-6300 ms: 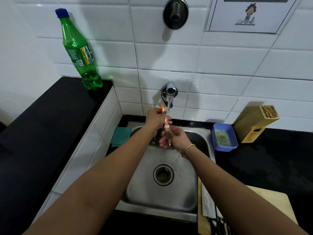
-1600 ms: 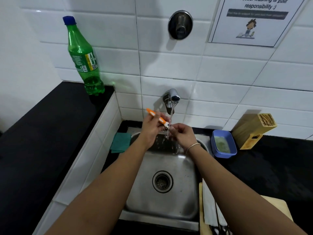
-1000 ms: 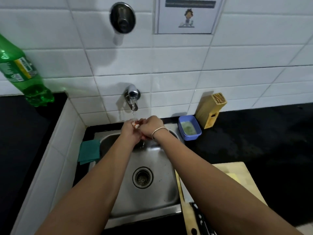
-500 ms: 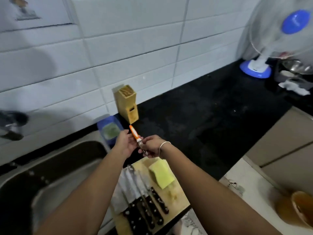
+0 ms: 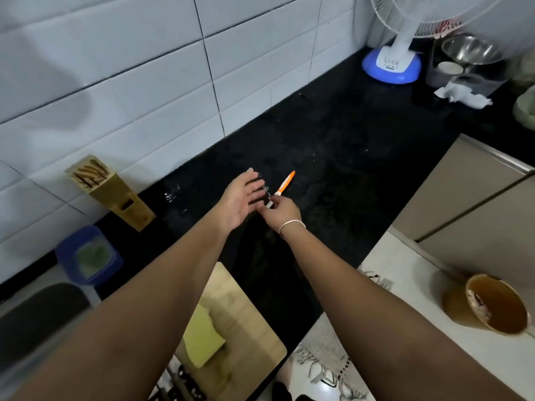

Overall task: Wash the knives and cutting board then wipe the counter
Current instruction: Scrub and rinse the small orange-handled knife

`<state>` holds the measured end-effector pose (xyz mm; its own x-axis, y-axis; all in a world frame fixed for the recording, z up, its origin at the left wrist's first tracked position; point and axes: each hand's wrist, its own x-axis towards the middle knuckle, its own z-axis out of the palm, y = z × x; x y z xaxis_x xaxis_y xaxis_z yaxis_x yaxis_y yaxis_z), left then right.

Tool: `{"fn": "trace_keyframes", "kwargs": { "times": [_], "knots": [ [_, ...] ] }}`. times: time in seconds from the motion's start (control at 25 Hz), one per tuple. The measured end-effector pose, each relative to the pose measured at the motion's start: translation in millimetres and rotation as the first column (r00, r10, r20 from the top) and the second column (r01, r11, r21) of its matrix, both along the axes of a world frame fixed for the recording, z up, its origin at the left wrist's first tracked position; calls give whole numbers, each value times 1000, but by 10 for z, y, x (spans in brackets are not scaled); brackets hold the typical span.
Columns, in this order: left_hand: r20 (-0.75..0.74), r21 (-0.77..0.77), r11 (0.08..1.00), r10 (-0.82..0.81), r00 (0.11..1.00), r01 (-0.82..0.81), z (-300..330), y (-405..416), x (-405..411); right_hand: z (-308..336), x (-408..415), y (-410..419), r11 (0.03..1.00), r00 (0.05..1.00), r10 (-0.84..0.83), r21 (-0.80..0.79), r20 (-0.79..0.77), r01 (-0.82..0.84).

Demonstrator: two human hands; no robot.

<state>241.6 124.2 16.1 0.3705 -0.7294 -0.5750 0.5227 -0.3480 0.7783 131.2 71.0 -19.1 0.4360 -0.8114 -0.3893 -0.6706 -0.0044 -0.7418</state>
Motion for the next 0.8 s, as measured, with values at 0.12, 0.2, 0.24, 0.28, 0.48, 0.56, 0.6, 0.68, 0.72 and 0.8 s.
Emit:
{"fn": "trace_keyframes", "kwargs": {
  "times": [0.12, 0.2, 0.24, 0.28, 0.48, 0.56, 0.6, 0.68, 0.72, 0.8],
  "knots": [
    [78, 22, 1000, 15, 997, -17, 33, 64, 79, -17, 108, 124, 992, 996, 92, -82, 16, -91],
    [135, 89, 994, 54, 989, -67, 16, 237, 146, -24, 219, 282, 982, 983, 179, -70, 30, -176],
    [151, 122, 987, 82, 985, -101, -1, 362, 188, -32, 278, 379, 973, 974, 225, -65, 29, -222],
    [161, 147, 979, 114, 980, -138, -11, 511, 230, -27, 334, 494, 963, 964, 265, -63, 29, -263],
    [342, 201, 920, 255, 904, -336, -4, 1550, 429, 80, 585, 1265, 904, 902, 427, -32, 57, -426],
    [413, 199, 903, 274, 868, -380, 15, 1940, 477, 141, 666, 1552, 864, 864, 503, -41, 11, -502],
    [439, 195, 893, 290, 850, -405, 34, 2160, 503, 173, 707, 1728, 830, 832, 554, -51, -37, -555],
    [475, 189, 870, 325, 818, -455, 81, 2578, 543, 230, 768, 2071, 725, 722, 662, -72, -200, -685],
    [483, 188, 863, 335, 809, -469, 100, 2774, 546, 257, 772, 2234, 662, 648, 701, -68, -299, -747],
    [476, 194, 866, 327, 816, -461, 101, 3161, 512, 317, 702, 2550, 571, 508, 730, -2, -457, -821]
  ]
}}
